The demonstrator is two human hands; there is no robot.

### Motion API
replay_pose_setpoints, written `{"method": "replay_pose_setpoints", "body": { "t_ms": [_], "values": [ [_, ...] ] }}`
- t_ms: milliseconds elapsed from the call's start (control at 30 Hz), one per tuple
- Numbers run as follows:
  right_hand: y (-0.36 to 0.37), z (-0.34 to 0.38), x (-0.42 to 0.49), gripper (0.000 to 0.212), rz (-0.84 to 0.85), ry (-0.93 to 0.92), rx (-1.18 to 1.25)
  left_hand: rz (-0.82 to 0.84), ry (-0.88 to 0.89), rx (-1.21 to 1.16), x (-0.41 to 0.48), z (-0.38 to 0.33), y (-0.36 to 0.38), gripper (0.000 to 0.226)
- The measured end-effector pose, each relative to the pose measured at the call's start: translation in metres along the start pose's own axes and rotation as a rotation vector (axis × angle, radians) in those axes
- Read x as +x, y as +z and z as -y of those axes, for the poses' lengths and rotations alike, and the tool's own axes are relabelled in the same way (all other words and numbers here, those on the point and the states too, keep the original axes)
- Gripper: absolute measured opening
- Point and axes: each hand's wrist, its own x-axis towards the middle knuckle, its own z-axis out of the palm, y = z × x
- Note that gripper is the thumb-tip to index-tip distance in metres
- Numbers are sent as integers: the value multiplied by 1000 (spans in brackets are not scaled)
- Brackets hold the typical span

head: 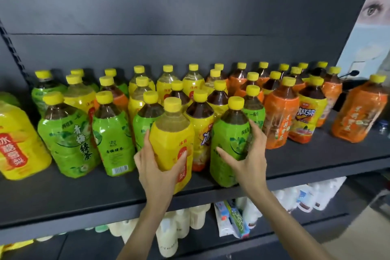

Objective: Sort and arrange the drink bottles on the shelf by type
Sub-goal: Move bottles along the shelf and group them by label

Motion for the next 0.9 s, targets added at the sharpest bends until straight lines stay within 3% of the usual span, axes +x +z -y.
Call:
{"method": "replay_pose_setpoints", "body": {
  "t_ms": [200, 333, 667, 800, 900],
  "values": [
    [23, -22, 14, 97, -64, -29, -162, -94, 305, 219, 17, 25, 4, 78],
    [32, -25, 19, 92, -81, -21, -131, -136, 375, 232, 22, 31, 10, 66],
    [35, -30, 18, 91, -73, -57, -56, -91, 347, 295, 24, 33, 9, 62],
    [25, -30, 8, 92, 43, -73, -36, 26, 309, 319, 19, 25, -5, 64],
    [7, -45, -15, 82, 207, -45, 57, 183, 220, 307, 7, 24, -25, 63]
  ]
}}
